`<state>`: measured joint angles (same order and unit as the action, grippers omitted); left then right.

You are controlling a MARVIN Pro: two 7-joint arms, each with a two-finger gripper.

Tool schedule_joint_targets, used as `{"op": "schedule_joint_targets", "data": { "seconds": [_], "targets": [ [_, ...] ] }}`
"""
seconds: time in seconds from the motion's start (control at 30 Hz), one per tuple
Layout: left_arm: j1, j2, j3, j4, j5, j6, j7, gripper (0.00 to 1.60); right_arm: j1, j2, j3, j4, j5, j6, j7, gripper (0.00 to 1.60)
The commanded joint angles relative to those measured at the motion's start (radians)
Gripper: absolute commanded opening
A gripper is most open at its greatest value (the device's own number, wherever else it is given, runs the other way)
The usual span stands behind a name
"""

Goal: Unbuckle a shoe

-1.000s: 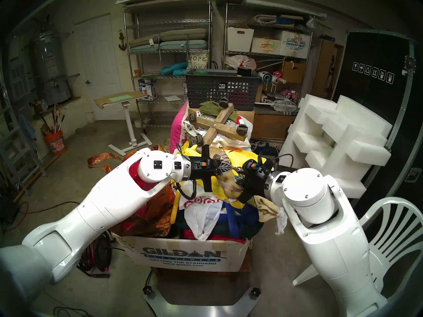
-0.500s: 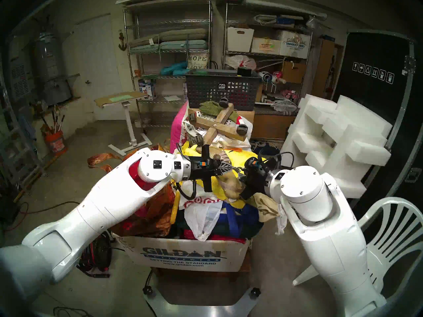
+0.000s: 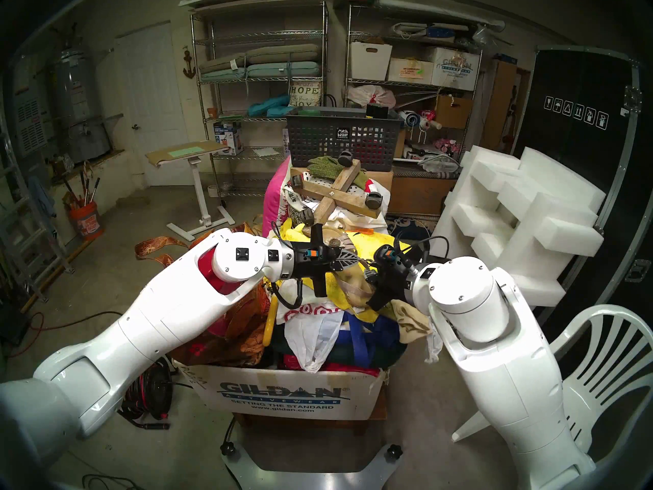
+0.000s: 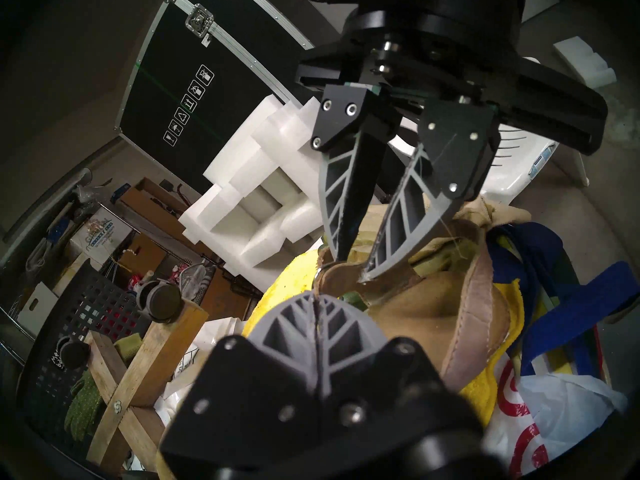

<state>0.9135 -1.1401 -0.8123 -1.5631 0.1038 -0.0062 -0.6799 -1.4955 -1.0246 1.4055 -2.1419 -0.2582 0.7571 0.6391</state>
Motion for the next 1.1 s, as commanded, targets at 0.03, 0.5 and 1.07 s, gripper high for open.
{"op": "schedule_joint_targets", "data": {
  "seconds": [0.03,0.5,1.07],
  "targets": [
    [-0.008,0.001,-0.009,-0.02,-0.002,-0.003,0.002,0.0,0.013,-0.007,0.004,-0.005,-0.004,0.006,-0.009,0.79],
    [-0.008,-0.001,-0.006,-0.02,-0.013,-0.007,-0.01,0.0,0.034,-0.026,-0.011,0.003,-0.017,0.014,-0.031,0.0],
    [-0.01,0.006,-0.011,-0.019,-0.005,0.005,-0.004,0.53,0.03,-0.053,-0.006,0.001,-0.035,0.018,-0.051,0.0]
  ]
}}
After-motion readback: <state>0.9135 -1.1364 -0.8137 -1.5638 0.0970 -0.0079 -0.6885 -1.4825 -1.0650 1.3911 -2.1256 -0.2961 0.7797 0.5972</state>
